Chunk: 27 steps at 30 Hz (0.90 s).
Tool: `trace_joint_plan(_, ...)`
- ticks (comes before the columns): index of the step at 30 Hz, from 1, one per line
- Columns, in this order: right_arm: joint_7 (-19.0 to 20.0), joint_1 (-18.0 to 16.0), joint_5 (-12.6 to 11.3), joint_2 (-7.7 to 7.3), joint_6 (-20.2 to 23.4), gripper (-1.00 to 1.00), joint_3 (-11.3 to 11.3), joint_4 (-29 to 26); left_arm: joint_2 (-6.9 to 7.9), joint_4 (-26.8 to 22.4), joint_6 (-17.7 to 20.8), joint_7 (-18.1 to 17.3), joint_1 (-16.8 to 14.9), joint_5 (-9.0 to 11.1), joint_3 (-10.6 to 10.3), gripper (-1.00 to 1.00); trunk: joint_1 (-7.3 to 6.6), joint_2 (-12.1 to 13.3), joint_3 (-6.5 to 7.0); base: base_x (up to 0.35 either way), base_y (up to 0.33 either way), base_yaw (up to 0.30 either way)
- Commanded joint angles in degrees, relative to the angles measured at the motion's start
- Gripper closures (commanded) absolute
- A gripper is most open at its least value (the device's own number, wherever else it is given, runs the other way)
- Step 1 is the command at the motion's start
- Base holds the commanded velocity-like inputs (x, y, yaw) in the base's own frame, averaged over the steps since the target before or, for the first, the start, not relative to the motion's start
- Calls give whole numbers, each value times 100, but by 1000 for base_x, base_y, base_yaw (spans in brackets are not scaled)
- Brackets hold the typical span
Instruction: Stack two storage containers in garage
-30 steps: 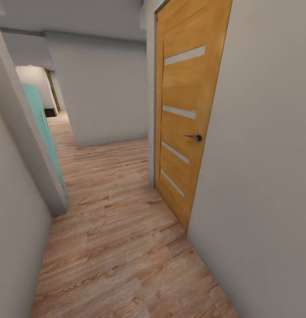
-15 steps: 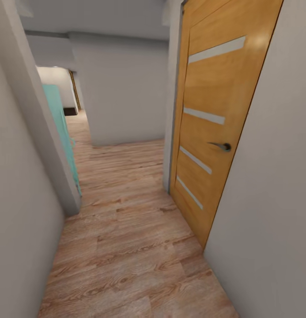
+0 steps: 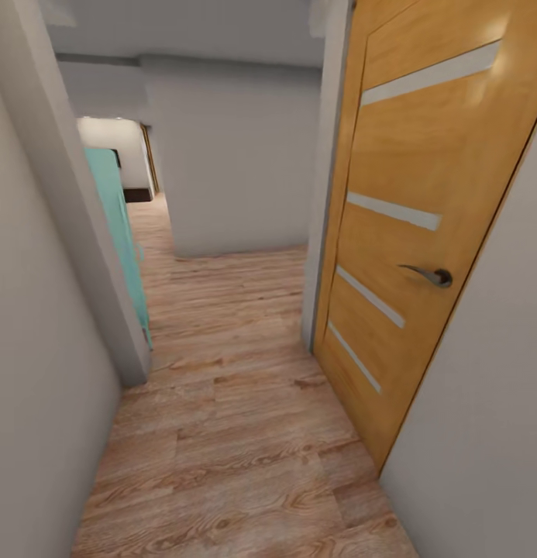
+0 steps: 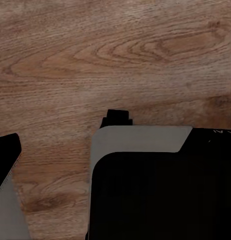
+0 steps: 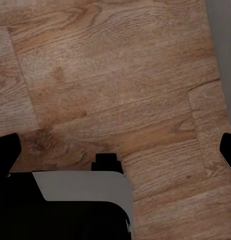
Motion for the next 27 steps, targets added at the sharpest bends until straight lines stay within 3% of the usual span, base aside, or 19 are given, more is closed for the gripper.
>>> trace_joint_plan(1, -8, -8, -34, 1, -34, -100, 37, 18, -1, 24, -34, 4, -9, 59, -34, -100, 4, -3, -6, 341, 0, 1)
trace_joint_plan(14, -10, -8, -34, 2, -34, -100, 37, 17, -4, 20, -34, 2, -9, 59, -34, -100, 4, -3, -6, 341, 0, 9)
trace_joint_plan(27, -11, -8, -34, 6, -34, -100, 37, 18, -4, 18, -34, 3, -9, 59, -34, -100, 4, -3, -6, 341, 0, 265)
